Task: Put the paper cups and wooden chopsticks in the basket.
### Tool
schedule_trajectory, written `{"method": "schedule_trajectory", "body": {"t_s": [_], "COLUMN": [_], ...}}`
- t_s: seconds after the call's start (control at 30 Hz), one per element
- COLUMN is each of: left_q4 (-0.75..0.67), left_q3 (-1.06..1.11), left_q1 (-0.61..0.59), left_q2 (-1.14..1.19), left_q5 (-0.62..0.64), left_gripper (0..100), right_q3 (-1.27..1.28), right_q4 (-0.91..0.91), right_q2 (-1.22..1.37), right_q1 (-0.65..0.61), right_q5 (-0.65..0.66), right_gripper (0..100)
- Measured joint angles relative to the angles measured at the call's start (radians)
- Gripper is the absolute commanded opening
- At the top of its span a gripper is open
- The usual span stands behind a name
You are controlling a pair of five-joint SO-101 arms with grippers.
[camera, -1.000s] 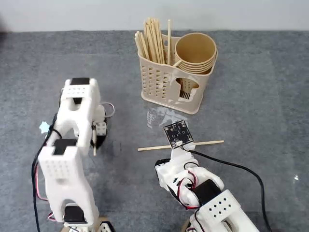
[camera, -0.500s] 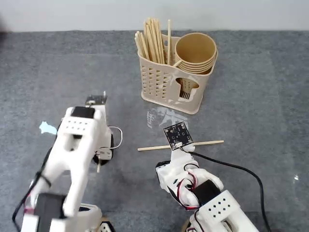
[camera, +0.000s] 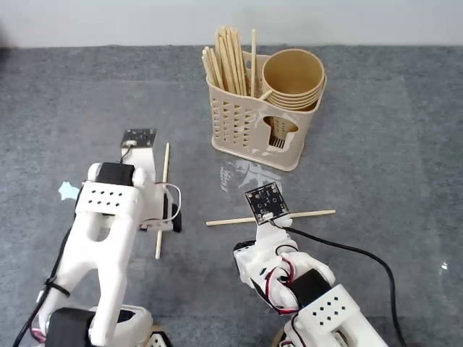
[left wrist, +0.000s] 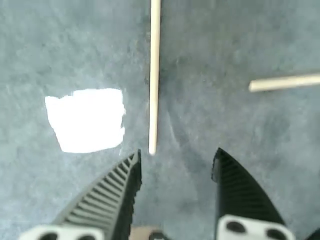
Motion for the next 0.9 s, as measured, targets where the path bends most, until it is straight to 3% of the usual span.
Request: {"method": "schedule_trajectory", "body": {"t_s": [0.2, 0.37, 0.57, 0.9], "left_q4": [-0.221, -0.331, -0.348, -0.322], "left_q3": [0.000, -0.066, -0.295, -0.647], "left_q1": [-0.044, -0.043, -0.043, -0.044], "left_q2": [0.011, 0.153, 0.439, 0.812], "left_q5": [0.005, 0.005, 0.005, 0.005], "left_gripper": [22, 20, 10, 10], "right_q3": [0.000, 0.000, 0.000, 0.000], "right_q4": [0.000, 0.000, 0.000, 0.000], "right_q2": [0.000, 0.000, 0.000, 0.000], "right_q1": [0.000, 0.000, 0.000, 0.000], "right_q5": [0.000, 0.000, 0.000, 0.000], "right_gripper": [0.9, 0.9, 0.9, 0.9]}}
